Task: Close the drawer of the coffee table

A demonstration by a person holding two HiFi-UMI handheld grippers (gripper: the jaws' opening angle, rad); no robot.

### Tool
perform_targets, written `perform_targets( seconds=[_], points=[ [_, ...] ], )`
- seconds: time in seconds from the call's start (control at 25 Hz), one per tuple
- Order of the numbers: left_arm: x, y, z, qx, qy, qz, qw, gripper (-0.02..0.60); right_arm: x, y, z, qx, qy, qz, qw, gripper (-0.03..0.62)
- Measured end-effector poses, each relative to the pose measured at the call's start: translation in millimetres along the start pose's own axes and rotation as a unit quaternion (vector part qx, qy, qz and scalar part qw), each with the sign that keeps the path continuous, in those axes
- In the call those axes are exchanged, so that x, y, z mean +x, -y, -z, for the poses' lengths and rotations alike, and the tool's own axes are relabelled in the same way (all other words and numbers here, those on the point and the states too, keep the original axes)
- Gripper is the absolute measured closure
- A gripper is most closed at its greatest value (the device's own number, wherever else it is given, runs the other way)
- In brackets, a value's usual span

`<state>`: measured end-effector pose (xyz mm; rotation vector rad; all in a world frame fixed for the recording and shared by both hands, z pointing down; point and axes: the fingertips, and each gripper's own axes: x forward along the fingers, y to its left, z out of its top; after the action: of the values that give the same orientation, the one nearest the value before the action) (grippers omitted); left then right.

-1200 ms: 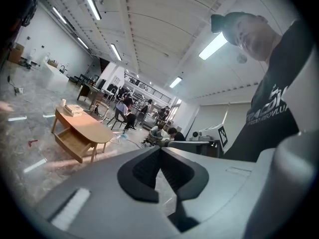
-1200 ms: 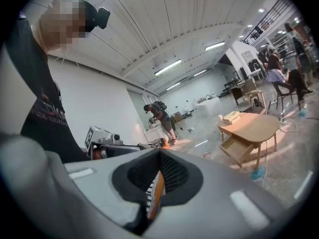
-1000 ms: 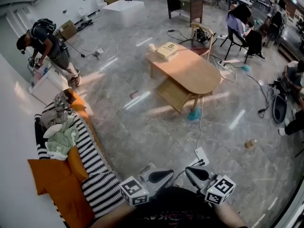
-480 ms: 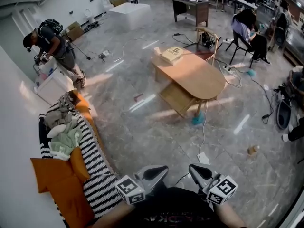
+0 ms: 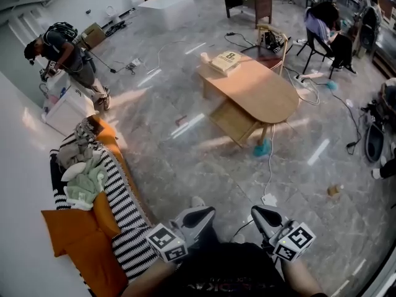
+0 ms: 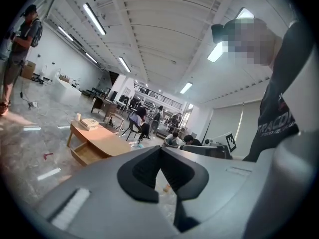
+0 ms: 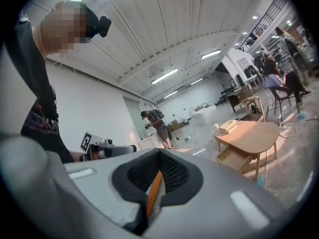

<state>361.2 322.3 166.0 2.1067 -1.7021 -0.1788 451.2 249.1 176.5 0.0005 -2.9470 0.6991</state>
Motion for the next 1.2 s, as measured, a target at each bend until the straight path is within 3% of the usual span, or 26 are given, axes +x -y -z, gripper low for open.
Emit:
perform_targets(
  seconds=[0.28,0.76,1.04,1.2],
  points=[
    [-0.8,-86.1,-29.0,-0.008,0.013,-0.008,0.9998,0.575,68.8,21.8,-17.0,-0.004,-0.005,0.027,1.0,0.595],
    [1.5,-261.8,-111.8,0.004,-0.009,0.04,0.9992,0.575,246.2,66.8,-69.2,0.004,0.002,0.095,0.995,0.595],
    [-7.6,-339.2,-128.7,0.009,-0.034,0.064,0.9973,0.575,319.0,87.4,-76.0,0.006,-0.008,0.133,0.991,0.595],
    [-10.9,-373.7,-141.0,0.006,-0.031,0.056,0.9979,0.575,345.1,92.4,-82.4,0.005,-0.006,0.14,0.99,0.595]
  ],
)
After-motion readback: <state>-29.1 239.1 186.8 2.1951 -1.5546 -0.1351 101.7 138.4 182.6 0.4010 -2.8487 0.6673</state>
